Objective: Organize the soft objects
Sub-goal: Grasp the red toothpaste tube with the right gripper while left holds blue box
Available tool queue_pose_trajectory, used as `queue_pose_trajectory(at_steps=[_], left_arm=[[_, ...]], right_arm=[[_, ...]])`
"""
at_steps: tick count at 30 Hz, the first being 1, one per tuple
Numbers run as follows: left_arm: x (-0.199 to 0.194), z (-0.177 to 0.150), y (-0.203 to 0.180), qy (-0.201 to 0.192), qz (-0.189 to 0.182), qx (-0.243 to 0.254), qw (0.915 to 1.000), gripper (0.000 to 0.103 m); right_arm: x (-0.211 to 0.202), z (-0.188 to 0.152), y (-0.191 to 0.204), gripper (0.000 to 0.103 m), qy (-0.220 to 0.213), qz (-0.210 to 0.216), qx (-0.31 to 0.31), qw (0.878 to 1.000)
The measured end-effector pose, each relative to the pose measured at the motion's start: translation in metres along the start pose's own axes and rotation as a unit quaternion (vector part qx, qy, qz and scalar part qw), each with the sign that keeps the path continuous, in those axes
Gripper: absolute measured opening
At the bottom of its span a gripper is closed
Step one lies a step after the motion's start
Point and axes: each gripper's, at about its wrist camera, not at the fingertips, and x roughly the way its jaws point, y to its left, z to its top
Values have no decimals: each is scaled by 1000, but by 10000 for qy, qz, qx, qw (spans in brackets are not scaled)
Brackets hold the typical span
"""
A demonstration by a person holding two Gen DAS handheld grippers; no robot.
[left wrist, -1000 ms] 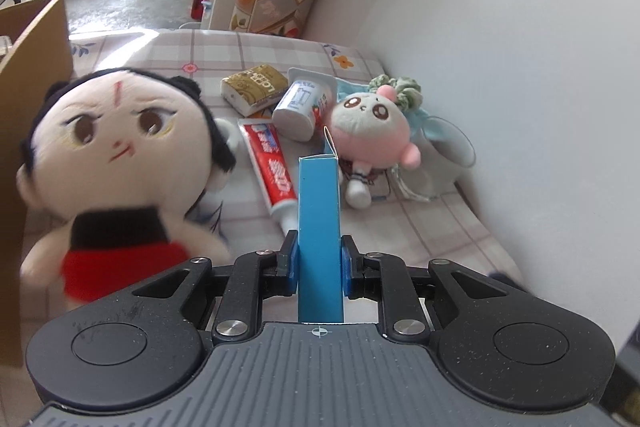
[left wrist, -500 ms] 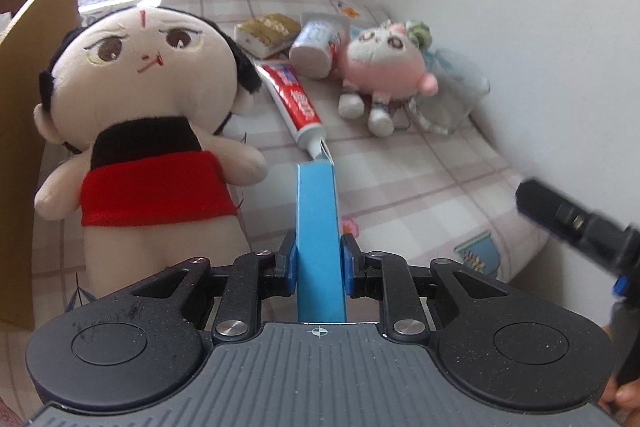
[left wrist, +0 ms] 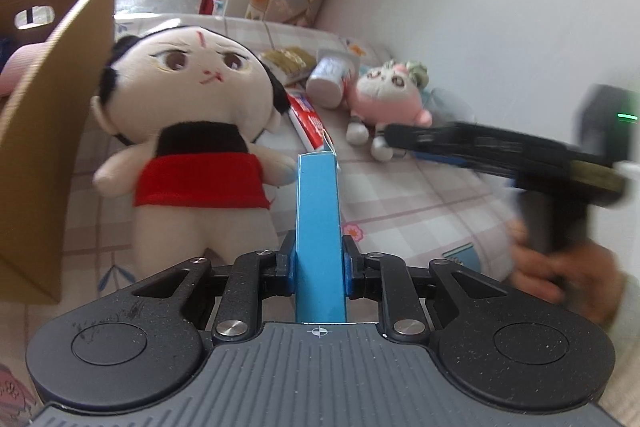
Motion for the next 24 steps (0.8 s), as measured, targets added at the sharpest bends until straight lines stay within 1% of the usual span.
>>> queue_pose_trajectory(at_steps=[3,7,11,13,14,15,16,20,24], left_arm=[[-19,-1,8,-225,-73,-124,9996,19],[-39,0,20,-502,-159,-283,9982,19],[-48,1,34,-635,-187,-475,9967,19],[-49,1,39,-667,-175,-543,9961,19],[-49,1,42,-681,-170,-591,9958,19],[-49,1,44,-690,-164,-624,9955,19],[-49,1,46,-698,-157,-658,9953,19],[-50,0,54,-753,-179,-779,9940,19],[-50,1,60,-790,-236,-851,9930,19]], right_arm=[[30,9,-2,62,287,-148,-118,9994],[64,19,1,61,522,-295,-304,9977],[94,18,7,59,778,-547,-587,9937],[105,17,11,51,928,-592,-728,9913],[107,15,15,48,890,-636,-851,9904],[108,14,19,41,905,-723,-970,9885],[107,14,21,34,935,-720,-973,9882],[97,9,23,32,1053,-776,-872,9876],[75,-2,18,31,1236,-739,-467,9885]])
